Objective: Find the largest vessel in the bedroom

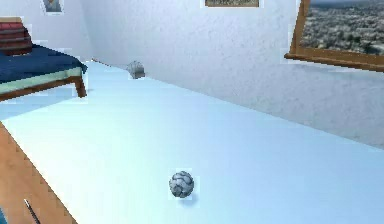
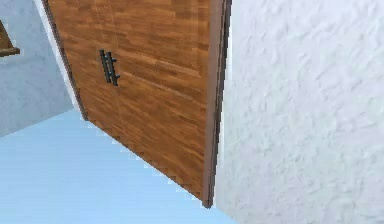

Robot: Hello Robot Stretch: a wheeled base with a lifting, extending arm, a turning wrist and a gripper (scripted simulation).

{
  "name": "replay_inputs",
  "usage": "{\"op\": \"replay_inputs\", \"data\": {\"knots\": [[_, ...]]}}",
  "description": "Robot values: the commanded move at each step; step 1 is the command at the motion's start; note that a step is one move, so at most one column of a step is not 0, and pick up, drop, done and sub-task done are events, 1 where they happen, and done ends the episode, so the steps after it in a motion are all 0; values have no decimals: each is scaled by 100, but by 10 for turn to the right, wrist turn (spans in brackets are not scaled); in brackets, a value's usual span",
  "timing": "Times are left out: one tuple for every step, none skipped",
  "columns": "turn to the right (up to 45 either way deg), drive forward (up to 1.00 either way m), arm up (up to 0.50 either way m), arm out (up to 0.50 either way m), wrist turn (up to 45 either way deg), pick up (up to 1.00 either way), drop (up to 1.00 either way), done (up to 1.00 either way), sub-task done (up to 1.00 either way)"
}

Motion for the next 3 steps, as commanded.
{"op": "replay_inputs", "data": {"knots": [[120, 0, 0, 0, 0, 0, 0, 0, 0], [0, 100, 0, 0, 0, 0, 0, 0, 0], [90, 0, 0, 0, 0, 0, 0, 0, 0]]}}
